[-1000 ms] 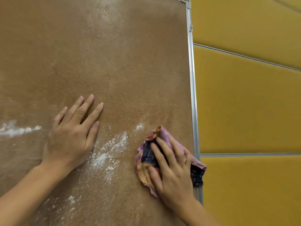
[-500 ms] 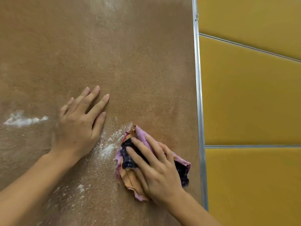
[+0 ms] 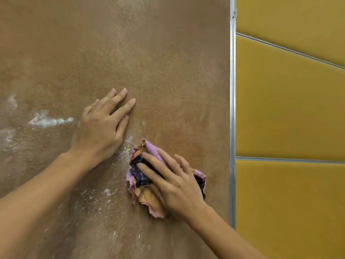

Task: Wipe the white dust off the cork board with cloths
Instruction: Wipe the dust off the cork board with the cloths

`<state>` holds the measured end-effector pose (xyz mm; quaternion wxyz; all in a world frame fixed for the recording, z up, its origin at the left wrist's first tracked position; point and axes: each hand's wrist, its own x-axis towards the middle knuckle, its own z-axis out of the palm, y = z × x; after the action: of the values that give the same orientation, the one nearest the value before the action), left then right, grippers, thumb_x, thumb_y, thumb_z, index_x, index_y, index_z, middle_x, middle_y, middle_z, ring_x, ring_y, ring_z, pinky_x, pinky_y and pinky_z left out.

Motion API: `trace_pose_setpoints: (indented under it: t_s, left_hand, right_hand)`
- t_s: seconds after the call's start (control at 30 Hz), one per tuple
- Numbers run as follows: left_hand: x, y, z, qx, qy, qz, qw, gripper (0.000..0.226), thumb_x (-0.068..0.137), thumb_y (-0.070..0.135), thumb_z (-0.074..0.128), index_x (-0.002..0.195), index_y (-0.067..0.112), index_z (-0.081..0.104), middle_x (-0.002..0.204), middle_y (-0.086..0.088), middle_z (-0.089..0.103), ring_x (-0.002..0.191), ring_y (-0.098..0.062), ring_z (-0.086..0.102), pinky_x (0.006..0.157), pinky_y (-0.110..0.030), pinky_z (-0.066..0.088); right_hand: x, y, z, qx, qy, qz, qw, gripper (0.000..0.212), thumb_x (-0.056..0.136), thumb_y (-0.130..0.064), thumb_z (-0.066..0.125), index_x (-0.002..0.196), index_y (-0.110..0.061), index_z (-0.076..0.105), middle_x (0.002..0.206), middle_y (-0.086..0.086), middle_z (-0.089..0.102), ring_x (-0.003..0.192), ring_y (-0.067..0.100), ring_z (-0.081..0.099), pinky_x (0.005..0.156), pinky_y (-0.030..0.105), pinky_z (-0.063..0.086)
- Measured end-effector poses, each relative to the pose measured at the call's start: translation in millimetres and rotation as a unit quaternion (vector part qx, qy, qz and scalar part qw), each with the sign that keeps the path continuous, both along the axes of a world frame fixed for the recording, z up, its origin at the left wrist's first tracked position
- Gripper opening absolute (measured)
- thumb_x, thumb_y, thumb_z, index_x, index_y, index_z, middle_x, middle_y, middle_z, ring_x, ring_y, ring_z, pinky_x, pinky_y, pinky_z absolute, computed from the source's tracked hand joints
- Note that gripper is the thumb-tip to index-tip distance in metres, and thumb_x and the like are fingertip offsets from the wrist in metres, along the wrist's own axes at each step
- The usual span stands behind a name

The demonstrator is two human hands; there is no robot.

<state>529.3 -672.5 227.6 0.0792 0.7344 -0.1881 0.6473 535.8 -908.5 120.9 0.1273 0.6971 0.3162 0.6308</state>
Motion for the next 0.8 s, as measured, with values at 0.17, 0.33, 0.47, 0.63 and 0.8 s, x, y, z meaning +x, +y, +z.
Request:
trace_pose_setpoints:
  t_s: [0.17,0.33,0.47,0.63,0.8]
  left_hand:
    - [-4.4,8.8,3.9,0.032,0.026,0.02,0.999,0.051,0.103,0.031,0.033,0.153,0.029,0.046,0.164,0.003,0.035,0.153,-0.021,0.029,0.118,-0.049,0.029]
    - [-14.7,14.3,2.7,0.058,0.036,0.06,0.996,0.053,0.104,0.034,0.027,0.153,0.027,0.045,0.167,0.001,0.029,0.154,-0.022,0.025,0.12,-0.05,0.024]
    - [-27.6,28.9,-14.6,0.029,0.03,0.083,0.996,0.052,0.105,0.036,0.03,0.153,0.024,0.045,0.168,0.001,0.026,0.154,-0.023,0.026,0.119,-0.051,0.026]
    - [-42.4,66.1,-20.9,-0.022,0.012,0.119,0.993,0.057,0.105,0.042,0.031,0.159,0.022,0.033,0.168,0.002,0.024,0.154,-0.021,0.026,0.117,-0.051,0.029]
    - [-49.6,90.6,-39.6,-0.096,0.005,0.124,0.988,0.057,0.105,0.042,0.034,0.155,0.017,0.039,0.166,-0.003,0.031,0.152,-0.025,0.03,0.112,-0.051,0.03]
  right_hand:
    - [7.5,-8.6,96.2,0.172,0.008,0.011,0.985,0.048,0.106,-0.037,0.041,0.152,-0.025,0.046,0.165,-0.003,0.031,0.155,0.024,0.021,0.117,0.054,0.03]
    - [12.7,27.5,33.2,0.084,0.009,0.071,0.994,0.047,0.104,-0.034,0.052,0.15,-0.021,0.05,0.163,0.0,0.036,0.156,0.026,0.02,0.119,0.05,0.029]
    - [8.2,-0.7,24.9,-0.128,-0.04,0.049,0.99,0.05,0.103,-0.034,0.054,0.151,-0.023,0.048,0.163,-0.002,0.035,0.154,0.024,0.026,0.117,0.046,0.033]
    - [8.6,21.3,107.4,0.213,-0.022,0.051,0.975,0.044,0.103,-0.037,0.045,0.144,-0.027,0.055,0.158,-0.006,0.042,0.147,0.021,0.032,0.105,0.043,0.034]
    - [0.1,85.9,16.8,0.147,-0.013,0.077,0.986,0.048,0.101,-0.04,0.05,0.146,-0.025,0.054,0.159,-0.006,0.042,0.148,0.022,0.032,0.103,0.043,0.035]
